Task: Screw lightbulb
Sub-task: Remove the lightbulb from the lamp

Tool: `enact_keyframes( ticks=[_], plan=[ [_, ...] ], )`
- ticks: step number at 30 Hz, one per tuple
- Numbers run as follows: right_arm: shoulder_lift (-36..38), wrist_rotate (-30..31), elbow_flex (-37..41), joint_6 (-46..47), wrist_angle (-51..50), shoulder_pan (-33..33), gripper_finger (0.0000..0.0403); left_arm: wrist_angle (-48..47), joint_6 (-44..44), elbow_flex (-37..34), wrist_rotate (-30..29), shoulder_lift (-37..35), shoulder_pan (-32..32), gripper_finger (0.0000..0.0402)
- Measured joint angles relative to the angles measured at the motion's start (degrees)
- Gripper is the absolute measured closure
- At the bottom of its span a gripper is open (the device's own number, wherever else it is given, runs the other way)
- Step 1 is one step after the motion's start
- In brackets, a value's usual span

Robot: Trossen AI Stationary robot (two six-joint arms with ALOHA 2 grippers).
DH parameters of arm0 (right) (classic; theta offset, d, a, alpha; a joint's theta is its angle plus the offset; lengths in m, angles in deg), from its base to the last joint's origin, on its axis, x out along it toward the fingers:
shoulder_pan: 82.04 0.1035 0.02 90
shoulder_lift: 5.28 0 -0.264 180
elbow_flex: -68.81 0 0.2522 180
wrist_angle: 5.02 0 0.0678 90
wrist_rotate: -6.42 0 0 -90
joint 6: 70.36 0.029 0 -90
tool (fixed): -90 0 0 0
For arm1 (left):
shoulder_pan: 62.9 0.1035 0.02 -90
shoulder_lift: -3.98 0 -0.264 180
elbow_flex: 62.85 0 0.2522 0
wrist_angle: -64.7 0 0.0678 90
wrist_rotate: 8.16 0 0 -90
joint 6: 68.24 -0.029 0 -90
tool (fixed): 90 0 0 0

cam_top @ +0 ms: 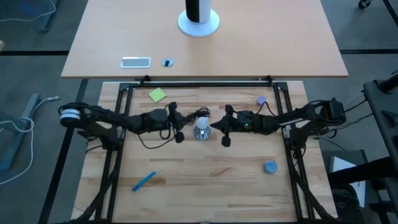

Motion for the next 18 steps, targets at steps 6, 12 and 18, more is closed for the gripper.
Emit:
enact_keyframes(
  ticks=[6, 12, 18],
  plan=[
    [0.1, 0.0, -0.2, 0.8, 0.1, 0.0, 0.0403, 0.0, -0.9, 3.0, 0.0, 4.3, 0.0, 0.0401],
    [0.0, -0.1, -0.2, 1.7, 0.4, 0.0, 0.0403, 0.2, -0.9, 3.1, 0.9, 4.0, 0.0, 0.0401],
    [0.0, -0.2, -0.2, 2.5, 0.5, -0.1, 0.0403, 0.2, -1.3, 3.0, 2.3, 3.1, 0.0, 0.0401]
  ],
)
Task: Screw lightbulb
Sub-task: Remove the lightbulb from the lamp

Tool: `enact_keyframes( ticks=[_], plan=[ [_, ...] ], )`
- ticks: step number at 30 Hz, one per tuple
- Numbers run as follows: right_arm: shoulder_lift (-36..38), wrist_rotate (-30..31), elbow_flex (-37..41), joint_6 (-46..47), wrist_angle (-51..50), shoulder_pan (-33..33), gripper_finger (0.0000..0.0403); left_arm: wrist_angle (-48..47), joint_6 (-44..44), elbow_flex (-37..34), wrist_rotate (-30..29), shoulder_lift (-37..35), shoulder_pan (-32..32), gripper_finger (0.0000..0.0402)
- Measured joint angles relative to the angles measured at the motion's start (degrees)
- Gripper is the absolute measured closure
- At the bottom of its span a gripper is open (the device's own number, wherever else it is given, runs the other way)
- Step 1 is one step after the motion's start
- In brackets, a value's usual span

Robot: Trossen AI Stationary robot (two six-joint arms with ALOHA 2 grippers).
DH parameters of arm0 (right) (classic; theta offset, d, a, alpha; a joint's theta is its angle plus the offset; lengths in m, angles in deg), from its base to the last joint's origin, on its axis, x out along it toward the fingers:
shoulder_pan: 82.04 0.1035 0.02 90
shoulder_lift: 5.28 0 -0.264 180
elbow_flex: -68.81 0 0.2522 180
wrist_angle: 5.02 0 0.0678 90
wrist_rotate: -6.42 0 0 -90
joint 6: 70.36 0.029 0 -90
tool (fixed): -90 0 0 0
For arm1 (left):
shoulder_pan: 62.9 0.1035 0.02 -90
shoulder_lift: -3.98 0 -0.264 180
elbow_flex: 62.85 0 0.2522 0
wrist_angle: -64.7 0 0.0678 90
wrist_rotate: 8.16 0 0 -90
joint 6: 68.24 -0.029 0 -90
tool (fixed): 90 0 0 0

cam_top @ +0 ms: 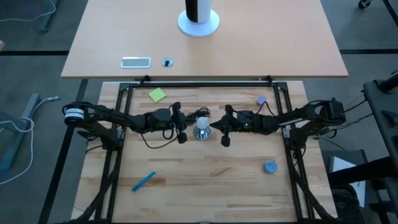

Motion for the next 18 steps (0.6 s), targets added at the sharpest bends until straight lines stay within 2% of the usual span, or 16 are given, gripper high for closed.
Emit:
enact_keyframes(
  ticks=[18],
  plan=[
    [-5.3, -3.2, 0.0, 1.6, 6.5, 0.2, 0.0403, -0.1, 0.0, -0.1, 0.5, 0.2, 0.0, 0.0401]
  ],
)
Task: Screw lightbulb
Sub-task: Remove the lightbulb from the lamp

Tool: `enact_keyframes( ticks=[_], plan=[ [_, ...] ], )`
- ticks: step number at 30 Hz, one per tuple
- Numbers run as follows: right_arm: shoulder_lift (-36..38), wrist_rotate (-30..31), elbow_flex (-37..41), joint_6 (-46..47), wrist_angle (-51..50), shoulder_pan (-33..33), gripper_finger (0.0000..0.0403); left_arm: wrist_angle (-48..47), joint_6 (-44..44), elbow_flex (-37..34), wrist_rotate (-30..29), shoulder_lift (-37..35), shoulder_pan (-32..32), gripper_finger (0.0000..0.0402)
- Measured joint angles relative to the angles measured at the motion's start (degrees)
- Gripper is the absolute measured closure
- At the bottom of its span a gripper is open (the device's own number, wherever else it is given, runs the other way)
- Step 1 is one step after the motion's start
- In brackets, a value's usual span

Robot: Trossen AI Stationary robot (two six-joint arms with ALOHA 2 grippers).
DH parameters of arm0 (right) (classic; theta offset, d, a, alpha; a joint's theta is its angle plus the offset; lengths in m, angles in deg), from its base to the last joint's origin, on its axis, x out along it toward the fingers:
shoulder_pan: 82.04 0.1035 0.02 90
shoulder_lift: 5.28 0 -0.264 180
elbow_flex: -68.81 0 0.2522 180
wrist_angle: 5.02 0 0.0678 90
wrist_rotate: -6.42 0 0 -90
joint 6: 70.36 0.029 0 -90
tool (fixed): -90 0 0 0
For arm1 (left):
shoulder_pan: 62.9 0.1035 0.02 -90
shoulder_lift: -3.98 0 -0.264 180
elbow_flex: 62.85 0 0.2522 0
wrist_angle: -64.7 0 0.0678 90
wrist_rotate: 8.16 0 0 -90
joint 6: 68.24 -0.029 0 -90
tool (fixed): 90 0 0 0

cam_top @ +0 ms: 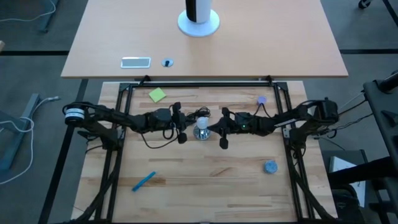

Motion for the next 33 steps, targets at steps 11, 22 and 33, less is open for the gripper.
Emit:
enact_keyframes(
  ticks=[11, 22, 33],
  plan=[
    [-1.6, 3.9, 0.0, 1.5, 0.8, -0.6, 0.0403, -0.3, 0.0, -0.2, 3.9, 0.0, 0.0, 0.0401],
    [-0.3, 2.5, 0.1, 1.8, 0.7, -0.1, 0.0403, -5.3, 0.2, -0.2, 0.8, -2.2, 0.0, 0.0401],
    [-1.6, 2.3, -3.9, 1.2, -0.2, -0.2, 0.0403, -4.7, -5.8, 3.0, -2.3, 2.0, 2.4, 0.0401]
  ],
)
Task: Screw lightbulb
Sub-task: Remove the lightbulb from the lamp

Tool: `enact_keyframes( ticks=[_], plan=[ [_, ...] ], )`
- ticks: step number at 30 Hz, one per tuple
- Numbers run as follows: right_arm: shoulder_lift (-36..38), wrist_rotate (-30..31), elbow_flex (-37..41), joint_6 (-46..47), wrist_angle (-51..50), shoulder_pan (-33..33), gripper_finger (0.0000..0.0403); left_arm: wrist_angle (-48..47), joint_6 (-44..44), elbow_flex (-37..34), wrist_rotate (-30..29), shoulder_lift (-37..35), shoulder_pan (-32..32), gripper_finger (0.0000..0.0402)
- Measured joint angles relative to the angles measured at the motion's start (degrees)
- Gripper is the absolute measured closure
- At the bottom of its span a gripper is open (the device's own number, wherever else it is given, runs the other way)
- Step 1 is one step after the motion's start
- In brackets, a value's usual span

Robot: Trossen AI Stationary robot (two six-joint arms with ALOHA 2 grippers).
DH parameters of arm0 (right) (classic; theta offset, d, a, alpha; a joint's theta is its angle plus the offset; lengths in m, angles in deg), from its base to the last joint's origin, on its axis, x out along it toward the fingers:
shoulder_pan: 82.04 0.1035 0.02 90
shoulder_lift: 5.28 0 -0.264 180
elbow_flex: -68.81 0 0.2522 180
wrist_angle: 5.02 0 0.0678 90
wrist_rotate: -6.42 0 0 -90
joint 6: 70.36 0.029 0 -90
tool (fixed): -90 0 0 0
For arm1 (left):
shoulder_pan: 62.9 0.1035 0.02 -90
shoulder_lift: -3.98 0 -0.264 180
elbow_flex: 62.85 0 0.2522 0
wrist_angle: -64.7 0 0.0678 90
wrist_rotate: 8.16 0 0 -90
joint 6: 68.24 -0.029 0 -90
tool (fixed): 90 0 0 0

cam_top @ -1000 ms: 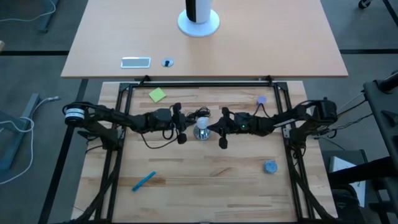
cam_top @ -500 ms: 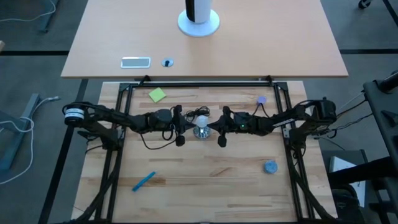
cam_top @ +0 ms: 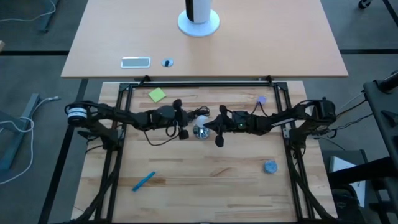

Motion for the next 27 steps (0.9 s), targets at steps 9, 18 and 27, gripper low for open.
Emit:
enact_keyframes(
  ticks=[9, 18, 27],
  plan=[
    [-0.7, 0.2, -1.8, -0.8, -4.0, 0.1, 0.0403, -0.9, -1.1, 2.7, 2.3, 2.8, 0.1, 0.0401],
    [-0.7, 2.9, -1.8, -0.9, -7.2, 0.0, 0.0403, -1.2, 0.4, 0.1, 5.6, 0.9, 0.0, 0.0401],
    [1.8, 3.6, -1.8, -0.3, -11.7, 0.8, 0.0403, -1.9, 1.1, -0.4, 0.2, -0.2, 0.1, 0.0401]
  ],
)
